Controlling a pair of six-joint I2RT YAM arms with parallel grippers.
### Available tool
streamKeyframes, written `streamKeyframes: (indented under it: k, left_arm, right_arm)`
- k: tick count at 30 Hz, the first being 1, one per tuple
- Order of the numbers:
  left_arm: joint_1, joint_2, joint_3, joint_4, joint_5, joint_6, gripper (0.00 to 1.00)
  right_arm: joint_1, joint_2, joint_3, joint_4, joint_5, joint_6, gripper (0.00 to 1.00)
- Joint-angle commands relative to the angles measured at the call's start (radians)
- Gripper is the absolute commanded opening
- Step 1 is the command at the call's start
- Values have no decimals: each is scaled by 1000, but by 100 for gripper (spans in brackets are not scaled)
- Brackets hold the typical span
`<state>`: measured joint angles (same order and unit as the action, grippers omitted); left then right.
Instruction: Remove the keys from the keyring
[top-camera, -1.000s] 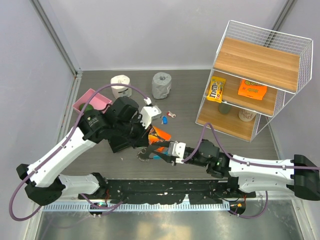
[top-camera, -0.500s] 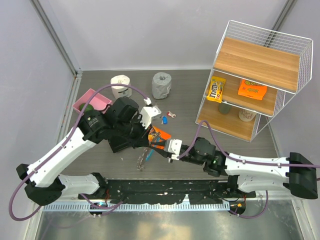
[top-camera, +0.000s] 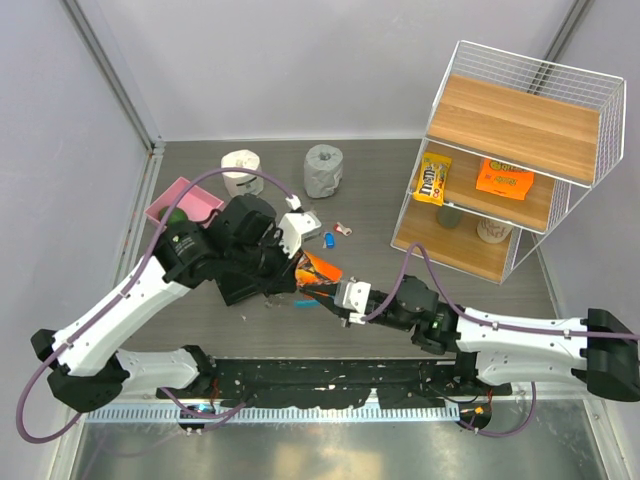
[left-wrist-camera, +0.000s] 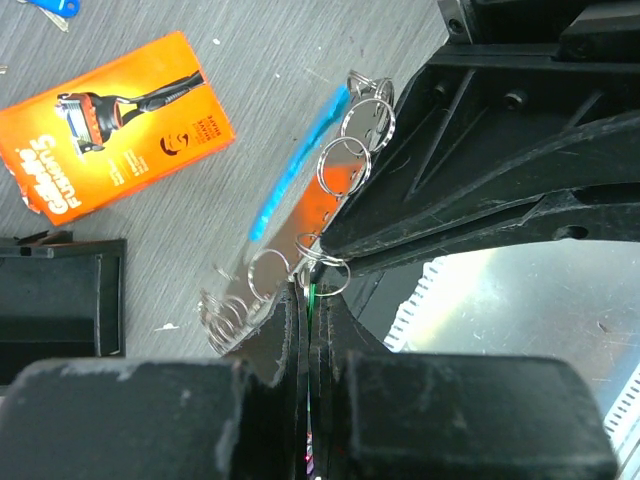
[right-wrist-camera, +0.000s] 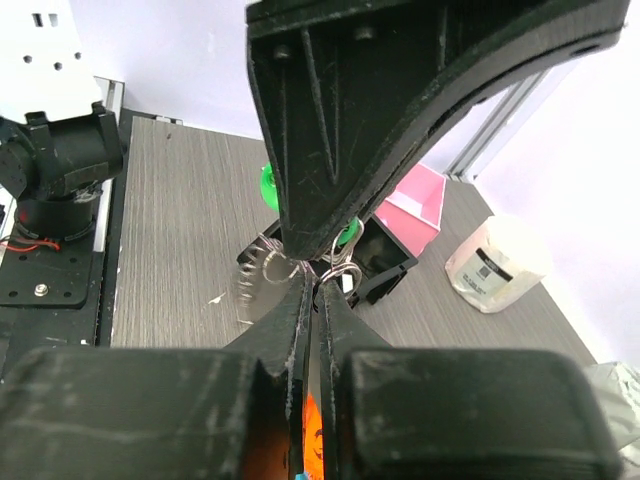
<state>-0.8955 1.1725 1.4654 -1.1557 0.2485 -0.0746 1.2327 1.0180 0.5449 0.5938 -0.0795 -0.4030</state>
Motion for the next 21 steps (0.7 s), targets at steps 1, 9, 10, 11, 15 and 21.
streamKeyframes:
  k: [1,9,10,11,15,21]
  left_arm:
    - [24,-13,9,39,55,4,0]
    - [127,62,18,42,241,-10,0]
    - [145,75,16,44,262,-13,0]
    - [162,79,7,51,291,-22,0]
    - [193,99,-45,92,383,-27,0]
    - [211,116,-88,117,416,-22,0]
  right_arm:
    - [-1,-58,-9,46,-112,-118,5]
    - [-1,-84,-17,1,-170,-396,5]
    - [-1,-88,-16,-2,-178,-433,5]
    - [-1,-94,-17,0,-184,-450,5]
    - [-1,-111,-56,79,-190,-529,5]
    - [-1,-118,-33,68,-97,-487,5]
